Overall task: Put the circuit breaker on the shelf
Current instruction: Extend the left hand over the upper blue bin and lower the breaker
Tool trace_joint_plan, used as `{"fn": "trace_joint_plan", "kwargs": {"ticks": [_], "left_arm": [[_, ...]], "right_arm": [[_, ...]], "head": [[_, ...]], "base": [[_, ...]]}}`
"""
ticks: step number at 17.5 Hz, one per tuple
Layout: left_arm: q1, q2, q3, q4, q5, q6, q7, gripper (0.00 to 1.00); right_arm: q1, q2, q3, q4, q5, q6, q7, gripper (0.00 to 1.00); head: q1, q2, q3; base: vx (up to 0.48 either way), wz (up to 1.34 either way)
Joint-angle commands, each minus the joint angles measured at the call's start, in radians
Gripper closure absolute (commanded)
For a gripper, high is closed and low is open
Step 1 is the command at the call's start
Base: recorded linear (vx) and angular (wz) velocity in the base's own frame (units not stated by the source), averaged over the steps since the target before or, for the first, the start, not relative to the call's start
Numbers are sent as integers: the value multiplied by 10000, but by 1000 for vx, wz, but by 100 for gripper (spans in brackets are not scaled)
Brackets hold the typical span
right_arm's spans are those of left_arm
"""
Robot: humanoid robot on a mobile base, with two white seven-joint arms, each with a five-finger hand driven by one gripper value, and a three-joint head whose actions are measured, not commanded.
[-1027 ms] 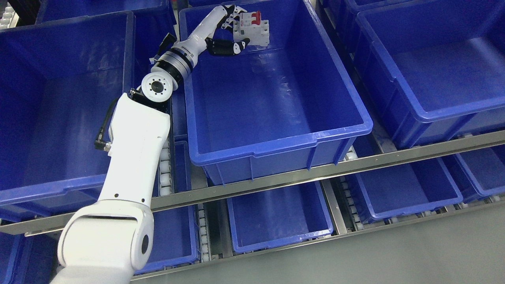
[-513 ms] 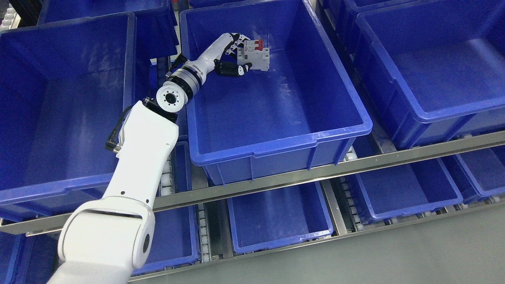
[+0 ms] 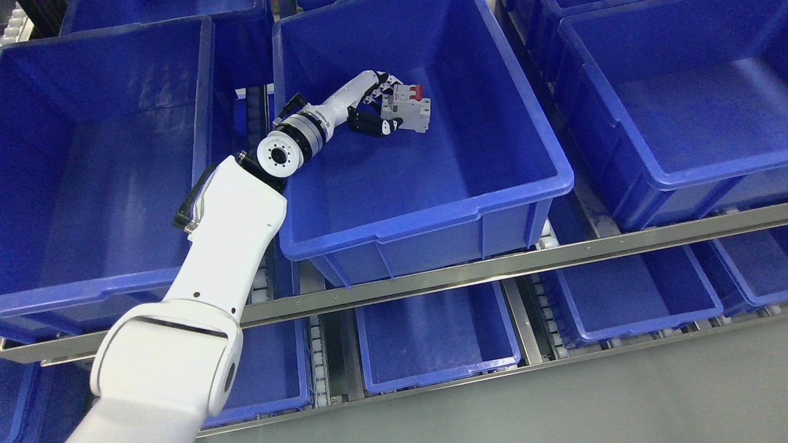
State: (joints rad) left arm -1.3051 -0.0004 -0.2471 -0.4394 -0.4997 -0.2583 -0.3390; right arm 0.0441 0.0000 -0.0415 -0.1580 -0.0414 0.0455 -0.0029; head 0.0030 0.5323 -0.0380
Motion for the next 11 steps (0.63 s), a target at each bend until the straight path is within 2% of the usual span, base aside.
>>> {"fn": "trace_joint_plan", "kwargs": {"ticks": [1,6,11], "left_arm": [[-417,179,-658,-8,241,-40,15,70],[-402,179,-1485,-24,257,282,15,70],[-402,179,-1609,-162,899,-238,107,69]], "right_arm": [[4,-174,1,0,0,21,-1,0],[4,-174,-14,0,0,21,-1,0],[4,-174,1,0,0,21,-1,0]], "head": [[0,0,0],[0,0,0],[0,-2,0]], "base": [[1,-48],[4,-14],[1,0]]}}
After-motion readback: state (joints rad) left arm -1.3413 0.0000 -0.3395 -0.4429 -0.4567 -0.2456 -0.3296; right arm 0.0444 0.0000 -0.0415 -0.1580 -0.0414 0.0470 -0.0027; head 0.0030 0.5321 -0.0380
